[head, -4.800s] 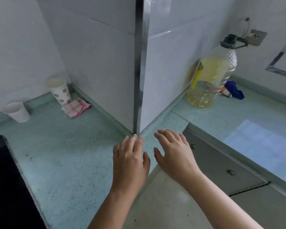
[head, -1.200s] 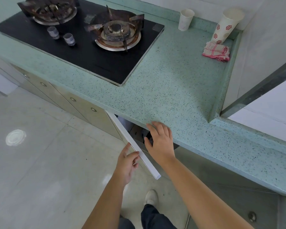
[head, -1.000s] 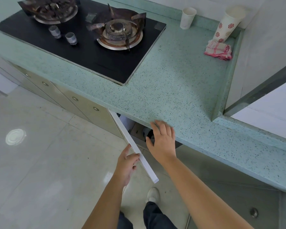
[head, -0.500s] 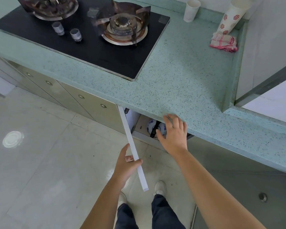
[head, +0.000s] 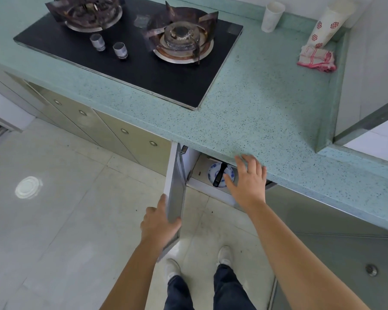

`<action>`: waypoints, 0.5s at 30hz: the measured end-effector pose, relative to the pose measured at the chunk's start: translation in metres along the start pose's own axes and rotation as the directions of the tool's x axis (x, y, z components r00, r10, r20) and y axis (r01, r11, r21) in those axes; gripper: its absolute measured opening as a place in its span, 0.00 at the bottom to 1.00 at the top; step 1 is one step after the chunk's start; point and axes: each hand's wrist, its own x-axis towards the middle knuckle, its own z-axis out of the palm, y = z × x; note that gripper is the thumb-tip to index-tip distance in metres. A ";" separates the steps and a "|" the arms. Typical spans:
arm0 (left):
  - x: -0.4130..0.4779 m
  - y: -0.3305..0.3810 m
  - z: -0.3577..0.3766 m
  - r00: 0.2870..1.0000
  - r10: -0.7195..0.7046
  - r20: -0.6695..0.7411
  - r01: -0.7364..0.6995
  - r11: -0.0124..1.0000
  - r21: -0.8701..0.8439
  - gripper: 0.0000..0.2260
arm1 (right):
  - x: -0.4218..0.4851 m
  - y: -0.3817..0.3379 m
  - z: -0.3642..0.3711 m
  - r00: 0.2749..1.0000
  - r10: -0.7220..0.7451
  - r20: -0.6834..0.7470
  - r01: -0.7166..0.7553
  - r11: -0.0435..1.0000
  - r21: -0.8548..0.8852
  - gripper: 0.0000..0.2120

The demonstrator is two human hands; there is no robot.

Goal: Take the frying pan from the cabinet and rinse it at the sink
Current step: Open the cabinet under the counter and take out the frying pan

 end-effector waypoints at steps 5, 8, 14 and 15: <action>-0.005 0.000 0.006 0.988 -0.047 -0.149 0.092 0.944 0.317 0.36 | 0.000 0.004 -0.002 1.000 -0.021 0.008 0.021 1.000 -0.006 0.29; 0.002 -0.004 0.002 0.979 -0.066 -0.190 0.131 0.928 0.349 0.35 | -0.001 0.004 -0.002 1.000 -0.021 0.006 0.021 1.000 0.001 0.29; 0.019 -0.010 -0.001 0.972 -0.125 -0.201 0.187 0.928 0.324 0.39 | 0.000 0.001 -0.002 1.000 -0.004 0.002 0.004 1.000 0.013 0.29; 0.022 -0.012 -0.002 0.970 -0.138 -0.201 0.197 0.928 0.316 0.39 | -0.001 0.001 -0.002 1.000 -0.001 0.003 0.001 1.000 0.014 0.29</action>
